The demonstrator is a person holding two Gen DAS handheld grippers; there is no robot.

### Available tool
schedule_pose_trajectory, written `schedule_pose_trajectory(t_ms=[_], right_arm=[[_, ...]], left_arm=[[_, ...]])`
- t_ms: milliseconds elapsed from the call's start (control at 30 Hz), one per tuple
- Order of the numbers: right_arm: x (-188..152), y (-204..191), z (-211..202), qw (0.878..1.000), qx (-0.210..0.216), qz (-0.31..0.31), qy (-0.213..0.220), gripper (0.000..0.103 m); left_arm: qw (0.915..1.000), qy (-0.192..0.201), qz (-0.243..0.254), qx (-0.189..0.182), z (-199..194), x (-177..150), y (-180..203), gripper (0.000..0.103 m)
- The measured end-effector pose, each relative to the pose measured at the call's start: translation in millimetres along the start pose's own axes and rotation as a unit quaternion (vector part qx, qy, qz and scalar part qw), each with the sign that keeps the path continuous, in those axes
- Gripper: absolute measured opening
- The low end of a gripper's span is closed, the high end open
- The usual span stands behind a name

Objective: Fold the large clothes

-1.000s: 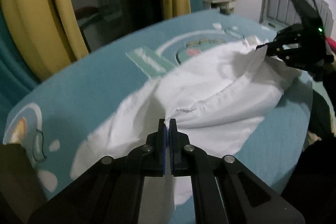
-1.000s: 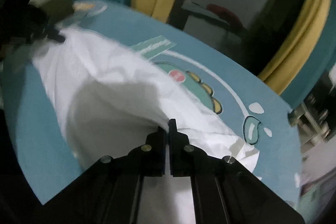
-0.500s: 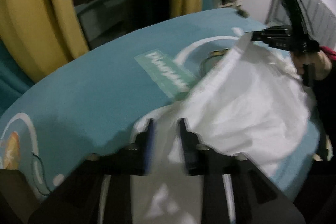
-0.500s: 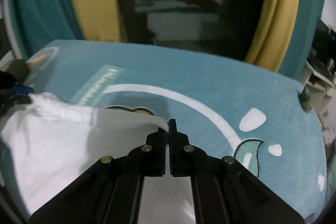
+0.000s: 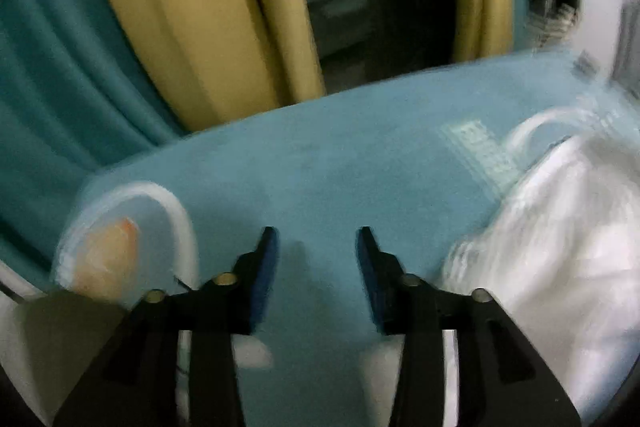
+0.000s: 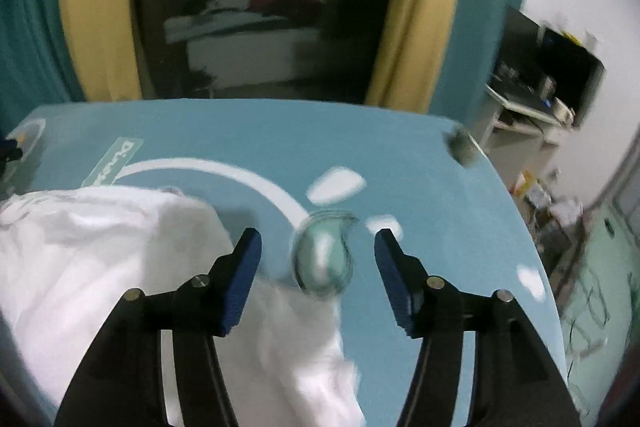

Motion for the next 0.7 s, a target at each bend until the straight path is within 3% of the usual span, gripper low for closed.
schedule_pose_trajectory(t_ms=[33, 133, 200, 300, 400, 533, 633, 700], right_arm=[[-16, 6, -9, 1.0, 0.002, 0.013, -0.006, 0.061], [-62, 18, -18, 0.998, 0.008, 0.059, -0.034, 0.061], [-90, 23, -22, 0.995, 0.007, 0.086, -0.049, 0.061], [-112, 26, -26, 0.992, 0.012, 0.116, -0.056, 0.061], [-111, 22, -30, 0.992, 0.016, 0.116, -0.049, 0.061], [-108, 11, -44, 0.993, 0.027, 0.108, -0.031, 0.061], [-116, 12, -43, 0.992, 0.03, 0.118, -0.033, 0.061], [-122, 16, -39, 0.99, 0.033, 0.13, -0.038, 0.061]], left_arm=[[0.9981, -0.001, -0.035, -0.05, -17, -9, 1, 0.063], [0.99, -0.01, -0.064, -0.125, -44, -37, 11, 0.068], [0.9906, -0.029, -0.031, -0.13, -46, -62, 24, 0.068], [0.9925, -0.08, 0.046, -0.08, -21, -90, 44, 0.068], [0.9951, -0.082, 0.056, 0.001, 10, -83, 38, 0.068], [0.9944, -0.056, -0.022, 0.087, 41, -43, 2, 0.068], [0.9885, -0.044, -0.099, 0.106, 34, -28, -34, 0.068], [0.9876, -0.041, -0.123, 0.089, 18, -30, -40, 0.068]])
Point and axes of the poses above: each gripper's, at about its wrist camera, not at the fingertips, and z roughly the way its jaws point, y to its right, x to its top, the point moved 9 cm from there along z, roughly the way its jaws point, and after that the axes turned 14 degrees about x, right-handed, at the moved point
